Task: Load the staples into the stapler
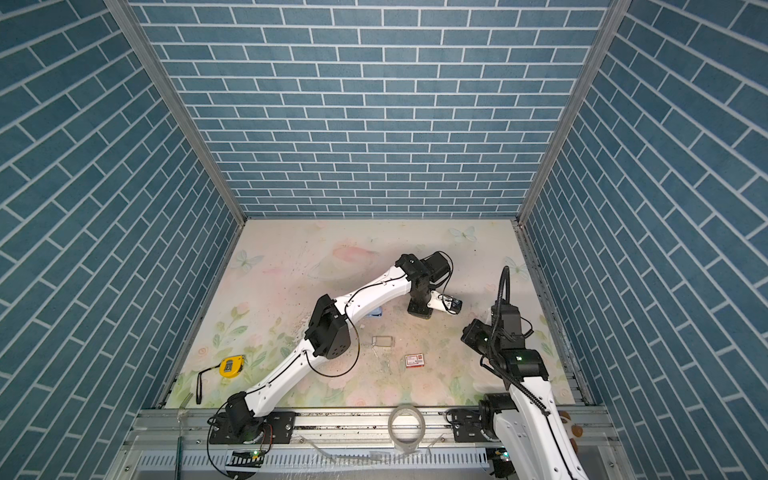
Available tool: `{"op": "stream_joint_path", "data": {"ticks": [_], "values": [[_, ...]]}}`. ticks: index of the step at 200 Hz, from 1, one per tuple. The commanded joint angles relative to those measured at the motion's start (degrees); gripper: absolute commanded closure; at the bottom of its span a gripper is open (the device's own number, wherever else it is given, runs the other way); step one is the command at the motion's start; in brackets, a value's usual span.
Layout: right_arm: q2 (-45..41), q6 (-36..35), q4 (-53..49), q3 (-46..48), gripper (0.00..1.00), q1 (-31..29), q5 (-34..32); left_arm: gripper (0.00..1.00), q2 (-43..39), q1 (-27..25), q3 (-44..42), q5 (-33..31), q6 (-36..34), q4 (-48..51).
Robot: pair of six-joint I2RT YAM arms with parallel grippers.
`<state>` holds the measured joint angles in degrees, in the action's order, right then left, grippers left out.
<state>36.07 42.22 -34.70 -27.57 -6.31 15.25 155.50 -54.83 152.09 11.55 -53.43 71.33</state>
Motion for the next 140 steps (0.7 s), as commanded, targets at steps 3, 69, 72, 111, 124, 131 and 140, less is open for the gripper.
{"op": "stream_joint_path", "data": {"ticks": [3, 69, 72, 111, 124, 131, 140], "values": [[-0.6, 1.8, -0.2, 1.0, 0.89, 0.2, 0.0, 1.00, 11.9, -1.7, -6.5, 0.3, -1.0, 22.3], [-0.7, 1.7, -0.6, 1.0, 0.89, 0.1, 0.1, 1.00, 14.7, -1.7, -6.5, 0.9, -0.6, 22.4], [-0.7, 1.7, -0.6, 1.0, 0.90, 0.1, 0.1, 1.00, 14.8, -1.7, -6.5, 0.8, -0.6, 22.2], [-0.7, 1.8, -0.7, 0.9, 0.90, 0.1, 0.0, 1.00, 14.7, -1.8, -6.6, 0.7, 0.1, 21.4], [-0.7, 1.8, -0.7, 0.9, 0.90, 0.1, 0.0, 1.00, 14.7, -1.8, -6.9, 0.5, 0.4, 21.0], [-0.7, 1.8, -0.7, 0.9, 0.89, 0.1, 0.0, 1.00, 14.7, -1.8, -7.0, 0.5, 0.8, 20.7], [-0.7, 1.8, -0.8, 0.8, 0.89, 0.1, 0.1, 1.00, 14.3, -1.8, -7.4, 0.6, 1.2, 20.3]]}}
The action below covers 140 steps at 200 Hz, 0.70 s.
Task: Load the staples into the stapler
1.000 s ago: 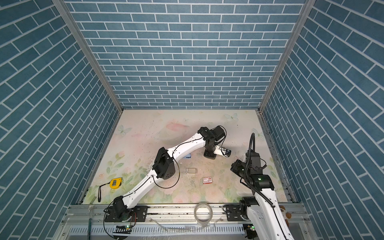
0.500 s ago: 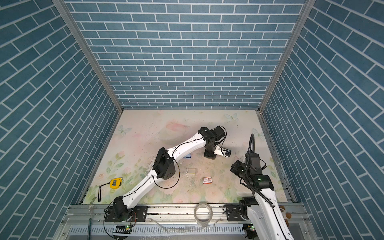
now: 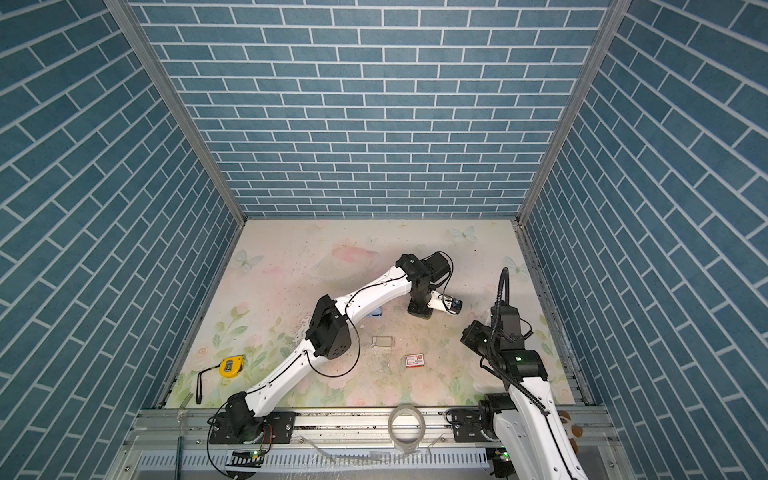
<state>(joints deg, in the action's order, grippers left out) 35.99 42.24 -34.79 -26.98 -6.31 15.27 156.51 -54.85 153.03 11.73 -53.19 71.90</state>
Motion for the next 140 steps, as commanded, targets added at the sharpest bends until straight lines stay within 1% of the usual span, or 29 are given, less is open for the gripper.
{"op": "stream_joint_path", "data": {"ticks": [1, 40, 74, 140], "values": [[-0.6, 1.8, -0.7, 0.3, 0.89, 0.1, 0.0, 1.00, 13.3, -1.8, -8.4, 0.4, 1.0, 19.7], [-0.7, 1.7, -0.9, 0.2, 0.90, 0.1, -0.2, 1.00, 8.9, -1.8, -11.1, 2.4, 1.9, 17.2], [-0.5, 1.6, -0.8, 0.1, 0.89, 0.1, -0.6, 1.00, 4.4, -1.8, -11.4, 3.3, 2.7, 15.4], [0.3, 1.4, -0.7, -0.4, 0.89, 0.1, -0.9, 1.00, -2.9, -1.4, -11.3, 2.3, 3.8, 13.3]]}}
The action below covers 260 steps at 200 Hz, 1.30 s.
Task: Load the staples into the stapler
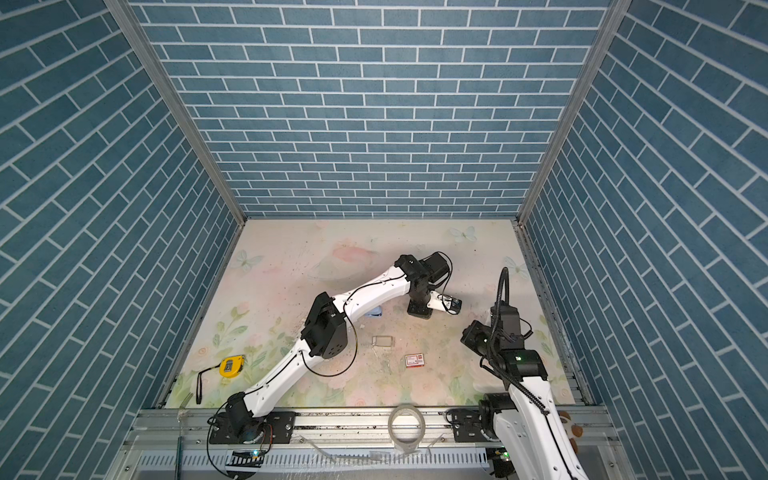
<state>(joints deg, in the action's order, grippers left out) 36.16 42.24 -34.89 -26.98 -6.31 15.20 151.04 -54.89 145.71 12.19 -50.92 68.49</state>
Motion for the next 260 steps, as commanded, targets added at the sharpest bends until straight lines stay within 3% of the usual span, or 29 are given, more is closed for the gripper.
{"op": "stream_joint_path", "data": {"ticks": [1, 70, 132, 161, 260], "values": [[0.1, 1.4, -0.6, -0.4, 0.89, 0.1, -0.9, 1.00, 2.5, -1.3, -4.0, 1.8, 1.5, 16.7], [-0.2, 1.4, -1.2, -0.6, 0.87, 0.1, -1.5, 0.99, -4.1, 0.2, -6.3, 2.1, 4.2, 11.6], [-1.2, 1.4, -2.2, -0.1, 0.87, 0.1, -2.3, 0.97, -13.1, 0.4, -22.0, 1.2, 8.4, -4.8], [-1.4, 1.5, -2.4, 0.1, 0.87, 0.1, -2.5, 0.94, -15.9, 0.4, -27.3, 0.9, 10.0, -10.8], [-2.1, 1.7, -3.7, -0.4, 0.84, 0.1, -3.4, 0.73, -18.4, 0.4, -32.8, 0.7, 9.9, -13.6]]}}
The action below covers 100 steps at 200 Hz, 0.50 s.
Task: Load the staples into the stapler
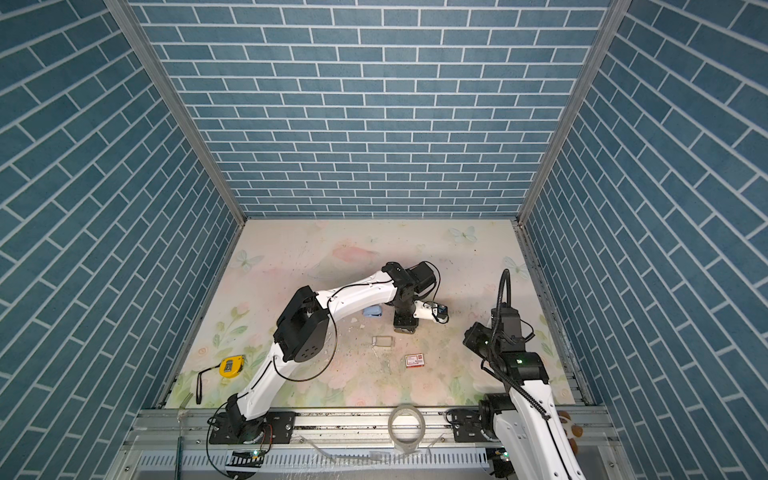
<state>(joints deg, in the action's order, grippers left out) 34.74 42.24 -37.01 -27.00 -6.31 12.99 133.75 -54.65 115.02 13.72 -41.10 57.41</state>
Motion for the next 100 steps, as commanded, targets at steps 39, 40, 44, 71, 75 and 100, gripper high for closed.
{"op": "stream_joint_path", "data": {"ticks": [39, 40, 44, 71, 75, 100], "values": [[-0.8, 1.7, -1.8, -0.5, 0.84, 0.1, -1.4, 0.65, -2.0, 0.2, -2.4, -1.1, 0.1, -2.7], [-0.9, 1.7, -1.8, -0.6, 0.84, 0.2, -1.4, 0.65, -2.0, 0.2, -2.3, -1.1, 0.0, -2.6], [-0.8, 1.7, -1.8, -0.6, 0.84, 0.1, -1.4, 0.64, -2.0, 0.2, -2.2, -1.1, 0.0, -2.5], [-1.1, 1.7, -2.1, -0.6, 0.83, 0.1, -1.4, 0.63, -2.2, 0.2, -2.1, -1.1, -0.3, -2.1], [-1.1, 1.7, -2.1, -0.6, 0.83, 0.1, -1.4, 0.63, -2.2, 0.2, -2.0, -1.2, -0.4, -2.0], [-1.5, 1.7, -2.5, -0.8, 0.83, 0.1, -1.5, 0.57, -2.7, 0.2, -1.9, -0.7, -0.6, -1.4]]}}
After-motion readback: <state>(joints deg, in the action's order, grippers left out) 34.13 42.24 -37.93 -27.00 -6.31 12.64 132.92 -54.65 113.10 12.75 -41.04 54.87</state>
